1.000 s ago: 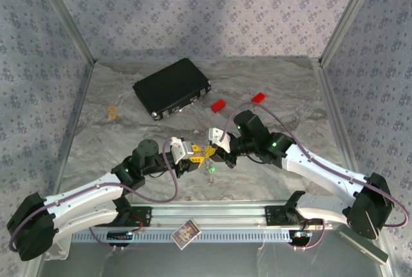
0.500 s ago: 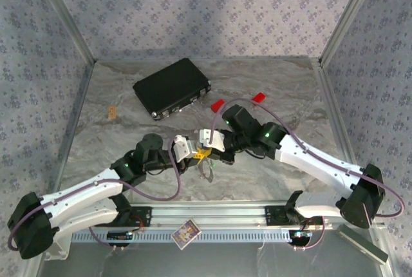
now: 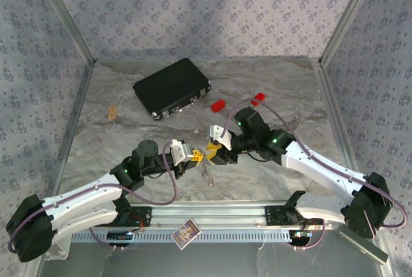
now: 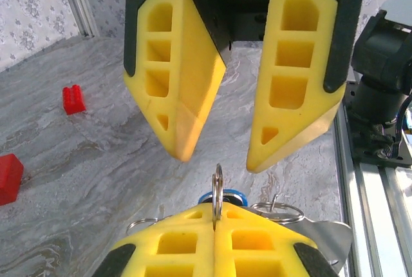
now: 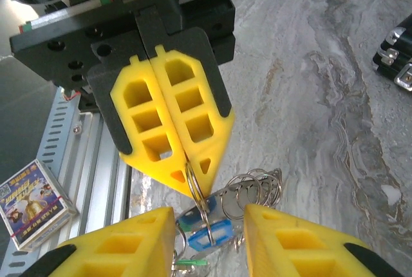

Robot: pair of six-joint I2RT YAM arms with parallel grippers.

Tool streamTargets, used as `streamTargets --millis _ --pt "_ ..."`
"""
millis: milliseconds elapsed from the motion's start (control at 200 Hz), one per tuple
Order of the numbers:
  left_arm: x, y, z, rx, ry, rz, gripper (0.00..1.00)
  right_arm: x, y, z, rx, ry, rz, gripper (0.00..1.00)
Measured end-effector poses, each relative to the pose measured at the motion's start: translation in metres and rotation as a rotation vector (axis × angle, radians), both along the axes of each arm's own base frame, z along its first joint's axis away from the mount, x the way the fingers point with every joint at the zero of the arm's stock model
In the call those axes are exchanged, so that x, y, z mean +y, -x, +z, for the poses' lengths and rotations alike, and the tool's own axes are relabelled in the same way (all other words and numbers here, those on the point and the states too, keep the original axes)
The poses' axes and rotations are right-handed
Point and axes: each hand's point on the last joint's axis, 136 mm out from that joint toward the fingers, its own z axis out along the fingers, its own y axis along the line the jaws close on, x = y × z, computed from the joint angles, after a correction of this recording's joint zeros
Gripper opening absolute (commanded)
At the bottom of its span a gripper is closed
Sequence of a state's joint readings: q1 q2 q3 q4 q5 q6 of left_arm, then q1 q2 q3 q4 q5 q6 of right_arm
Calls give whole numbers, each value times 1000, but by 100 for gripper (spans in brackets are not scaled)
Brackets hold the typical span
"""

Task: Put the keys on the keyring

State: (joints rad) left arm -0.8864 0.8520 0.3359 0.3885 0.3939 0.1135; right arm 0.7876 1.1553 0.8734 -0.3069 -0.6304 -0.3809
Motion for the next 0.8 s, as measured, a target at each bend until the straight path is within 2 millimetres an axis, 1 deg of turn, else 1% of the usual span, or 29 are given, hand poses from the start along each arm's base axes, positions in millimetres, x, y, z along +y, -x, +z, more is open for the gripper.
streamTargets --millis 60,180,260,335,380,395,430,475,500,590,700,800 --pt "0 0 1 0 9 1 0 2 0 1 3 -13 2 30" --pt "-1 0 5 -6 27 -1 0 7 -2 1 14 -27 6 16" --pt "-1 -1 7 -5 33 3 0 8 0 -1 34 -29 14 11" --pt "0 -1 5 2 37 5 0 9 0 -2 36 -29 17 0" --pt "0 -1 5 3 41 6 0 9 0 -2 34 -30 19 0" --pt "0 -1 5 5 41 6 2 9 0 -2 35 -29 18 0" --pt "0 -1 5 9 42 8 11 9 0 -3 32 -29 19 0" --pt "0 -1 5 11 43 10 29 9 0 -3 33 -28 19 0" --pt "0 -2 5 10 44 15 32 9 0 -3 35 -26 19 0" --pt "2 -4 3 10 31 30 33 7 1 -7 33 2 15 0" --pt "4 -4 -3 24 -17 33 27 6 2 -5 8 58 22 0" --pt "4 -5 -1 21 -48 33 26 8 1 -1 -29 108 38 0"
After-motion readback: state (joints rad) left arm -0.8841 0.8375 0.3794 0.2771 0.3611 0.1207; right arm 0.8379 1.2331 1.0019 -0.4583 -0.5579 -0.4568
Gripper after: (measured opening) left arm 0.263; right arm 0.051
